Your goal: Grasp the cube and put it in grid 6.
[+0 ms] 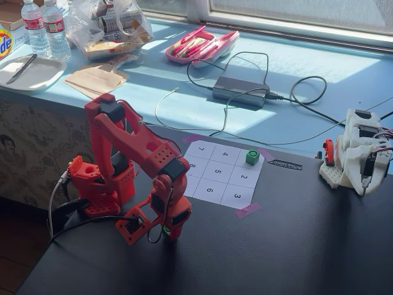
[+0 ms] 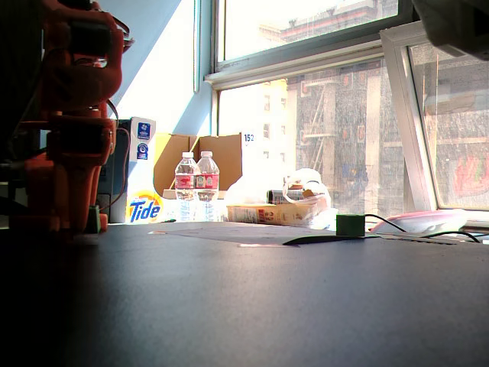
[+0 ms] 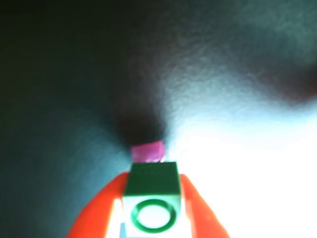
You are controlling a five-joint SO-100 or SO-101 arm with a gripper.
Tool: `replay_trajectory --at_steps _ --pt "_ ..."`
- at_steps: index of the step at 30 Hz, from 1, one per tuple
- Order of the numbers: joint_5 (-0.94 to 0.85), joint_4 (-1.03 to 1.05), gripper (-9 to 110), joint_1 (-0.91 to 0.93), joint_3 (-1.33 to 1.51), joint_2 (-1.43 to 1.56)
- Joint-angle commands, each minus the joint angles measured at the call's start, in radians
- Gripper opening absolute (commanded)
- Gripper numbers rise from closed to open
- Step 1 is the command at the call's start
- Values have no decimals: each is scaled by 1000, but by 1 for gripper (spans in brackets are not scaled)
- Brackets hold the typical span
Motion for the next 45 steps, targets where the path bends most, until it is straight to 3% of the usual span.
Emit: replay_trajectory --at_steps 1,6,9,13,17,26,38,45 --pt "-37 144 0 -17 -296 71" --pt "-127 184 0 -146 -736 81" --pt "-204 176 0 -316 -836 103" --pt "-324 144 0 -563 -750 114" --pt "-423 -28 0 -693 -453 67" --pt "-492 -291 0 -689 -69 -61" --pt "-563 -341 0 -764 -40 -117" --pt "-589 -284 32 -730 -25 -78"
